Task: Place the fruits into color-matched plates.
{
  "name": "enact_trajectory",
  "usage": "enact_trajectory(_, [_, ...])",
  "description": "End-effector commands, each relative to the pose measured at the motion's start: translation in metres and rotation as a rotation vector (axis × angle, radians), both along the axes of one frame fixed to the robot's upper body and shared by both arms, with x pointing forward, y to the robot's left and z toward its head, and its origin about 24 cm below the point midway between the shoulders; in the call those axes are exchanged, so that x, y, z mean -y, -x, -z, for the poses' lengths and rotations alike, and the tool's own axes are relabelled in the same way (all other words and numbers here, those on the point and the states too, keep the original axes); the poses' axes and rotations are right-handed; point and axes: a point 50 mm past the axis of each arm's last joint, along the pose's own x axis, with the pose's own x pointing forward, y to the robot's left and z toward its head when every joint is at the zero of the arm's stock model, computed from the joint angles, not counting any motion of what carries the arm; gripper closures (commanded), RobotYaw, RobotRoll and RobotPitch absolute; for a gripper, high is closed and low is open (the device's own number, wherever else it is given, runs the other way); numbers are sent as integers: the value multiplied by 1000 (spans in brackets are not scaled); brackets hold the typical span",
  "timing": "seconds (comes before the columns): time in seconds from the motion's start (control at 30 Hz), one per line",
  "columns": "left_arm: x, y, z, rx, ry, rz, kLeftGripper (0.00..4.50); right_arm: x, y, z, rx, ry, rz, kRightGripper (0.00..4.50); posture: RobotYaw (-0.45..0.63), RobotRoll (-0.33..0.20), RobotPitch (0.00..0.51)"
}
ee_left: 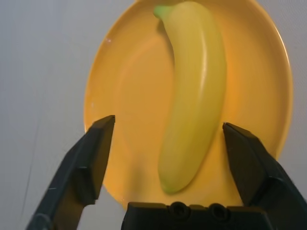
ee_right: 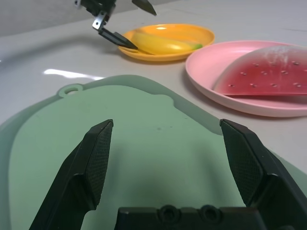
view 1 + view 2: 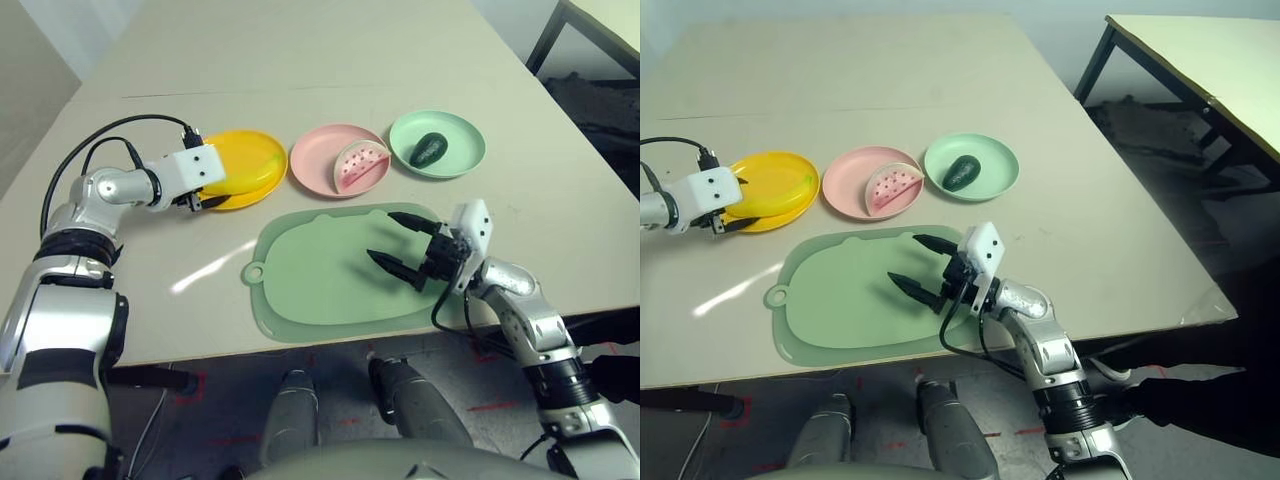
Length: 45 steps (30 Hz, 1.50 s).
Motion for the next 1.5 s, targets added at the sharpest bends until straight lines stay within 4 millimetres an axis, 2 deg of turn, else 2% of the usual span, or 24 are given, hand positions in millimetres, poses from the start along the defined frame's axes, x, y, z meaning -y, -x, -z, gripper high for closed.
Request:
enact_trajectory(0.03, [-4, 3, -16, 87, 44, 9, 24, 16, -6, -3, 23, 15, 76, 0, -78, 0, 181])
enact_trajectory(0.1, [-7, 5, -23, 127, 100, 4, 24, 25, -9, -6, 39, 23, 122, 0, -76, 0, 180])
enact_trajectory(0.2, [-19, 11, -39, 250, 428, -88, 24, 47, -18, -11, 72, 34, 251, 0, -74, 0, 182])
enact_trajectory(0.3, [-33, 21, -39, 328, 645, -177, 24, 63, -24, -12, 88, 51, 353, 0, -69, 0, 186])
enact_trajectory(0.4, [-41, 40, -28, 398, 891, -258, 24, 85, -32, -14, 101, 86, 470, 0, -59, 0, 190])
enact_trajectory(0.53, [-39, 74, 7, 452, 1084, -404, 24, 121, -45, -18, 71, 87, 663, 0, -53, 0, 200])
enact_trajectory(0.63, [-30, 92, 29, 441, 1136, -485, 24, 135, -50, -17, 46, 71, 732, 0, -44, 0, 205])
enact_trajectory(0.73, [-26, 103, 44, 434, 1198, -561, 24, 138, -58, -19, 52, 83, 743, 0, -21, 0, 211])
enact_trajectory(0.9, [-35, 109, 45, 447, 1174, -629, 24, 134, -76, -30, 58, 65, 743, 0, 7, 0, 215])
enact_trajectory(1.13, [-47, 125, 46, 427, 1086, -675, 24, 142, -76, -26, 53, 32, 814, 0, 39, 0, 223])
enact_trajectory(1.3, [-42, 122, 49, 391, 1070, -653, 24, 133, -70, -29, 72, 3, 814, 0, 34, 0, 234])
enact_trajectory(1.5, [-33, 108, 48, 368, 1087, -616, 24, 120, -60, -26, 77, -3, 800, 0, 12, 0, 250])
